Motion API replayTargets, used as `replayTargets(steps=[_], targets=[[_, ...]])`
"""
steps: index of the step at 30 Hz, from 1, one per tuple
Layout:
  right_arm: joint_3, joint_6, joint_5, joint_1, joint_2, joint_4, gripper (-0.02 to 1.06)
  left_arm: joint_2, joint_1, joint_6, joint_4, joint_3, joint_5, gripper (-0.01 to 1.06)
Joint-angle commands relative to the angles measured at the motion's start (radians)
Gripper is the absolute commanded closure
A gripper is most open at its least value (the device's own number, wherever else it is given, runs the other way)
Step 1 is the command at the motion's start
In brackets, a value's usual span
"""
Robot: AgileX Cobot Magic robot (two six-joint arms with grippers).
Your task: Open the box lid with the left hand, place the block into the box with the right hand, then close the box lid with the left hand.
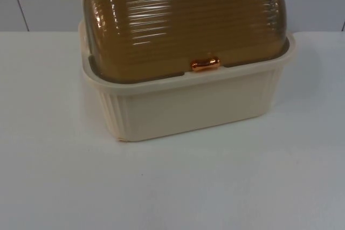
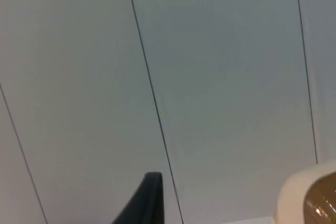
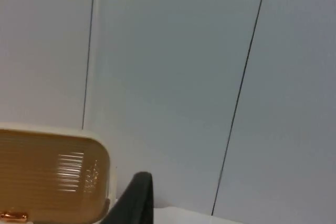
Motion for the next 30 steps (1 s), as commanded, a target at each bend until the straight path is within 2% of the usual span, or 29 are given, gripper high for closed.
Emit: replayTargets(steps=[1, 5, 8, 9, 10, 13, 16, 19, 24, 30], targets=[[0.027, 0.007, -0.038, 0.001, 0.0, 0.009, 0.0, 0.0, -0.002, 0.006, -0.012, 0.003, -0.015, 0.01], [0.083, 0.037, -0.06, 0.001, 0.0, 0.013, 0.0, 0.0, -0.002, -0.028, -0.012, 0.047, -0.006, 0.01], [0.166, 0.072, -0.058, 0.001, 0.0, 0.013, 0.0, 0.0, -0.002, -0.048, -0.012, 0.144, 0.06, 0.01], [0.189, 0.072, -0.058, 0.001, 0.0, 0.013, 0.0, 0.0, -0.002, -0.048, -0.012, 0.214, 0.072, 0.01], [0.189, 0.072, -0.058, 0.001, 0.0, 0.013, 0.0, 0.0, -0.002, -0.048, -0.012, 0.214, 0.072, 0.01], [0.278, 0.079, -0.058, 0.001, 0.0, 0.013, 0.0, 0.0, -0.002, -0.058, -0.012, 0.343, 0.068, 0.01], [0.333, 0.079, -0.058, 0.001, 0.0, 0.013, 0.0, 0.0, -0.002, -0.06, -0.012, 0.414, 0.067, 0.01], [0.408, 0.082, -0.048, 0.001, 0.0, 0.017, 0.0, 0.0, -0.002, -0.111, -0.012, 0.487, 0.067, 0.01], [0.438, 0.094, -0.062, 0.001, 0.0, 0.021, 0.0, 0.0, -0.002, -0.118, -0.004, 0.554, 0.05, 0.01], [0.438, 0.108, -0.062, 0.001, 0.0, 0.019, 0.0, 0.0, -0.002, -0.118, 0.015, 0.569, 0.067, 0.01]])
